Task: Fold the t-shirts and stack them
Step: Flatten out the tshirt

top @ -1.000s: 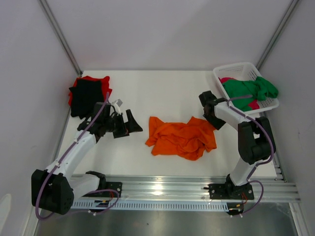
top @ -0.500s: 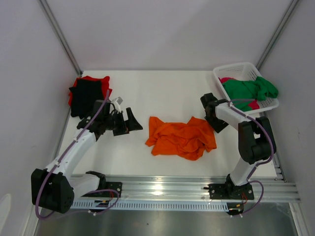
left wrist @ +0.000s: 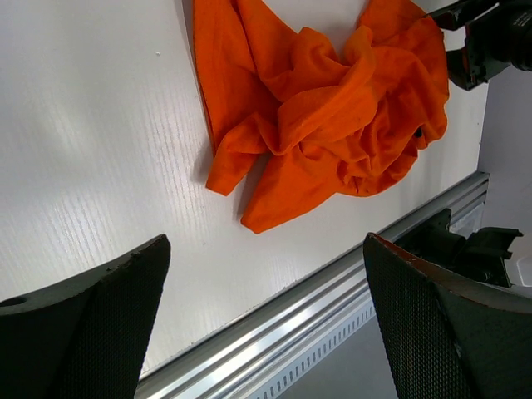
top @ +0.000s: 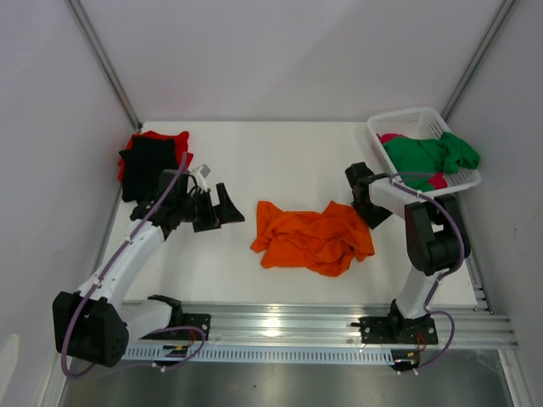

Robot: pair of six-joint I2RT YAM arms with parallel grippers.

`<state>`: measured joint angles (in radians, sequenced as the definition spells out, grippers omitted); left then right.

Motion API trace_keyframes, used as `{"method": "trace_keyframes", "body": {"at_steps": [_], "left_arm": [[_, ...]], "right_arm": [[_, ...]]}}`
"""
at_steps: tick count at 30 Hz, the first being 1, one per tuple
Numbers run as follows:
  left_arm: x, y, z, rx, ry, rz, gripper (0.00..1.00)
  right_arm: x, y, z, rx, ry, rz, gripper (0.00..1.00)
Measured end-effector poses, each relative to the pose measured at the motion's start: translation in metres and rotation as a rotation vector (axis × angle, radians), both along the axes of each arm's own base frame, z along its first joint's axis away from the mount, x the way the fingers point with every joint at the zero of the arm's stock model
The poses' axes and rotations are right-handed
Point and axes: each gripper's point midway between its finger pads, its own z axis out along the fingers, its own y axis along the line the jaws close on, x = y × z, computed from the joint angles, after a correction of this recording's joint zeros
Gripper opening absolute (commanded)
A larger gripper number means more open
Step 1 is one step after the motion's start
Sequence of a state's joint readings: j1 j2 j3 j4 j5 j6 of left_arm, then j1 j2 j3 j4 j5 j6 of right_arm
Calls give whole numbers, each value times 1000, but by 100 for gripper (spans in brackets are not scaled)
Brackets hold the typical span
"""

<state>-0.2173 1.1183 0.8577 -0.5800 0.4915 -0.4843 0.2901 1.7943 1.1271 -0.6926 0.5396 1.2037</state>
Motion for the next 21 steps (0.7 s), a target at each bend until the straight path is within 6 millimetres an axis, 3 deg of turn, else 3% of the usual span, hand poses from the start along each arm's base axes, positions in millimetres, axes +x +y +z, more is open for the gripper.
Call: {"method": "trace_keyframes", "body": {"at_steps": [4, 5, 8, 14, 21], "left_arm": [[-1, 2, -1, 6, 5, 2, 99], [-1, 3, 0, 6, 4, 4, 99], [-2, 4, 1, 8, 0, 8, 99], [-3, 7, 3, 14, -8, 20, 100], [-2, 15, -5, 60, 16, 44, 100]], "right_arm": [[5, 1, -6, 2, -4, 9, 43], [7, 1, -6, 4, -9, 13, 33], [14, 4, -6, 11, -29, 28, 17], [22, 9, -5, 26, -51, 64, 8], [26, 12, -5, 34, -55, 99, 6]]}}
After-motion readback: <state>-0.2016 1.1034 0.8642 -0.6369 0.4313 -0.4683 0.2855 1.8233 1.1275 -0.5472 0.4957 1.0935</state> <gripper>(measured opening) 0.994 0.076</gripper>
